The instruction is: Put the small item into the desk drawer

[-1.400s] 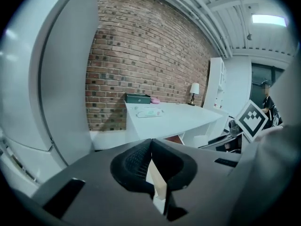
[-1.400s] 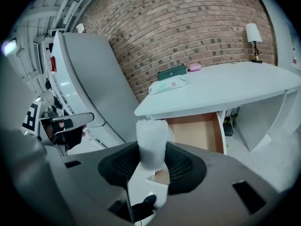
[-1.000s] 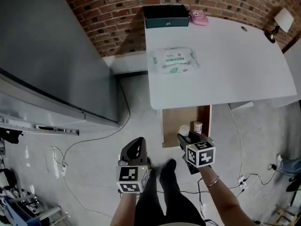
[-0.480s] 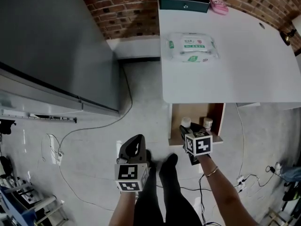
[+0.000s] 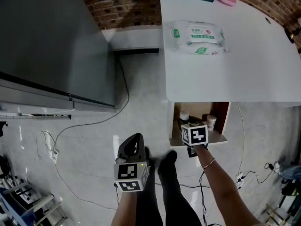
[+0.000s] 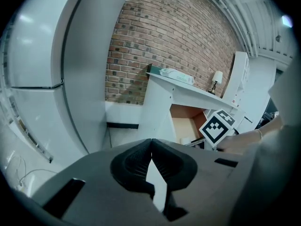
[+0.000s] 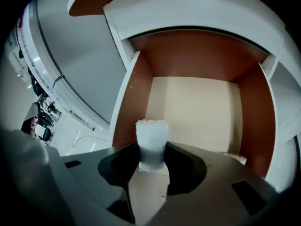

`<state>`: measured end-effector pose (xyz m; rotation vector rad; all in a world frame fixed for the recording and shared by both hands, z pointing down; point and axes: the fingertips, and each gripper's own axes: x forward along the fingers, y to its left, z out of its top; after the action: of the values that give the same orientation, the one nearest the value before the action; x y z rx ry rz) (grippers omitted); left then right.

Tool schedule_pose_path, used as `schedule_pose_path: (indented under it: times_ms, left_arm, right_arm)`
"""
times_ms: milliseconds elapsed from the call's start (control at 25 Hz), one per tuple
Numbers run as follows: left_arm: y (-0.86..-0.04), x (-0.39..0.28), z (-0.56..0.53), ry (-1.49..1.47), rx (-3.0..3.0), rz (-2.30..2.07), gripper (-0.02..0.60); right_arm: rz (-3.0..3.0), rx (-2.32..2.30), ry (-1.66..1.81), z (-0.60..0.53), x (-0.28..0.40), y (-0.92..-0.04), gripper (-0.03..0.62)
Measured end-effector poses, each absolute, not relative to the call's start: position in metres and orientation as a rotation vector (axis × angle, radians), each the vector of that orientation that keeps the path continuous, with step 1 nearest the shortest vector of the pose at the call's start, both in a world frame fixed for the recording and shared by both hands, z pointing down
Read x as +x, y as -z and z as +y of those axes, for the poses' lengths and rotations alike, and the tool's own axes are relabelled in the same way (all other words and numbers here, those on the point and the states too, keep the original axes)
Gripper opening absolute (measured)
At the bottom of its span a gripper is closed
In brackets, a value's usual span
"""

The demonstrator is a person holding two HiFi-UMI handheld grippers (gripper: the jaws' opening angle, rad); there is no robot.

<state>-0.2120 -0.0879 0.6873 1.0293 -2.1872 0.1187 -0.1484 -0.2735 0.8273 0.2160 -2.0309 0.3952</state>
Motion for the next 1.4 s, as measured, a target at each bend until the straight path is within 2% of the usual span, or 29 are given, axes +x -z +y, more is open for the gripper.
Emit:
schedule_pose_path:
  times_ms: [800,1400]
  left_arm:
    - [-0.73,-0.236,-0.09,-0.07,0.981,-2.139,0.021]
    - [-0.731,-0.244,-0.091,-0.083,0.994,-2.126,0.021]
  right_arm:
    - [-1.885,0.248,-0.424,-0.284,-0.165,-0.897,0.172]
    - [-1.887,0.256,-0.459,-0.283,-0.168,-0.9,0.179]
